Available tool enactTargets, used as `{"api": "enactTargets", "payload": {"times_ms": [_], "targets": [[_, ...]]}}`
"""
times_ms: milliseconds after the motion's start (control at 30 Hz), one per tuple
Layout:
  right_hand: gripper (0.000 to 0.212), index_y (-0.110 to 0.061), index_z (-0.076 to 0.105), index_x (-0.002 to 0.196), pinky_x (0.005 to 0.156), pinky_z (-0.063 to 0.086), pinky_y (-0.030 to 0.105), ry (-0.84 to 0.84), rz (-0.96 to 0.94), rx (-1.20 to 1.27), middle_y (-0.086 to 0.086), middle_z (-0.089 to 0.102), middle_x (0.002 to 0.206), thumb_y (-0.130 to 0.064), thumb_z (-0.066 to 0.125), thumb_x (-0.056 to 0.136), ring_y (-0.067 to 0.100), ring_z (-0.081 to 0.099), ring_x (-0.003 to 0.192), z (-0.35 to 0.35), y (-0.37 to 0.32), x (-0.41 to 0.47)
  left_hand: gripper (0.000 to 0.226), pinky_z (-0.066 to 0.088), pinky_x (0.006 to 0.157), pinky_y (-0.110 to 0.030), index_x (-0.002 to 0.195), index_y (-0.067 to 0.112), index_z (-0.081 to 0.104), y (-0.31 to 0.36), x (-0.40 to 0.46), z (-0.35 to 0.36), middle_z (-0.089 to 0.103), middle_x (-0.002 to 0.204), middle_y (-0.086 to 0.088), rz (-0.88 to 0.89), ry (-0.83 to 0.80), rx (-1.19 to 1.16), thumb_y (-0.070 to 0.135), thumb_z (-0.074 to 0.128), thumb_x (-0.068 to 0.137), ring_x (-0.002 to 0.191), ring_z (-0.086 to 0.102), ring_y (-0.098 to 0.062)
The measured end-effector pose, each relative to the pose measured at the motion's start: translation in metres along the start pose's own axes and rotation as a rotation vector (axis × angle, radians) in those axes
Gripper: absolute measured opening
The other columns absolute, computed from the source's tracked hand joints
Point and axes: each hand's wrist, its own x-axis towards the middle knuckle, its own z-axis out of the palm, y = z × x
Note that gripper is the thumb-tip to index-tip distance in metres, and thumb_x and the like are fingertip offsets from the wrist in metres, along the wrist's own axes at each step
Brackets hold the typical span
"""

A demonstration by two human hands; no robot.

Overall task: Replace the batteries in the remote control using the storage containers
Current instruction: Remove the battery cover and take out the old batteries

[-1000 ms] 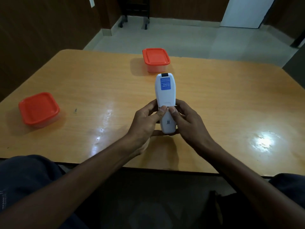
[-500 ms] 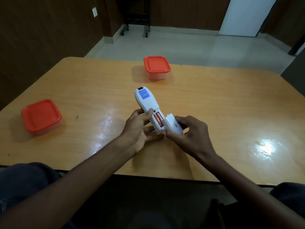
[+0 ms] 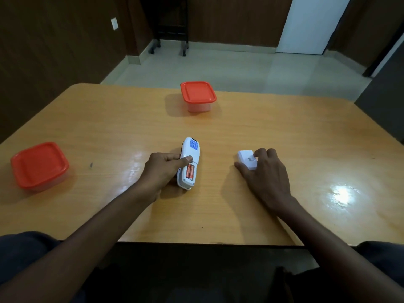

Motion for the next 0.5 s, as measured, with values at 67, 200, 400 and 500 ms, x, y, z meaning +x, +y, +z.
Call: {"api": "enactTargets", "payload": {"times_ms": [67,200,400,500], "targets": [[0.058,-0.008,0.058,0.112,0.059,0.042,0.032,0.023,0.001,-0.059,0.011,0.053,0.106,-0.058,0.068,0.085,0.031,0.06,0.082,0.0,-0.002,-0.001,0.025,0.064,0.066,-0.045,0.097,0.016,0.081,-0.002,0.004,-0.003,0.081,0.084,-0.007,0.043,0.053,0.11,0.032,0.085,0.079,0.072,0.078,-0.028],[0.051,-0.011,0.062,0.11,0.049,0.043,0.028,0.1,-0.133,-0.059,0.007,0.056,0.102,-0.055,0.069,0.086,0.022,0.058,0.072,-0.003,-0.02,-0.011,0.018,0.065,0.072,-0.041,0.087,0.02,0.082,-0.001,0.002,-0.007,0.079,0.073,-0.001,0.127,0.126,0.317,0.036,0.084,0.079,0.063,0.077,-0.019],[0.038,-0.022,0.068,0.111,0.063,0.051,0.028,-0.227,-0.291,0.36,-0.008,0.058,0.094,-0.05,0.072,0.085,0.003,0.052,0.07,0.007,-0.051,-0.041,0.021,0.065,0.06,-0.035,0.093,0.011,0.08,0.004,-0.005,-0.01,0.078,0.068,-0.007,0.097,0.086,0.392,0.032,0.079,0.086,0.055,0.075,-0.024],[0.047,-0.028,0.063,0.125,0.063,0.045,0.019,-0.3,-0.384,0.304,-0.01,0.058,0.105,-0.053,0.068,0.087,0.001,0.049,0.076,0.009,-0.058,-0.046,0.025,0.066,0.07,-0.041,0.106,0.007,0.076,0.008,-0.004,-0.013,0.078,0.075,-0.011,0.041,0.019,0.384,0.024,0.077,0.087,0.061,0.076,-0.028]]}}
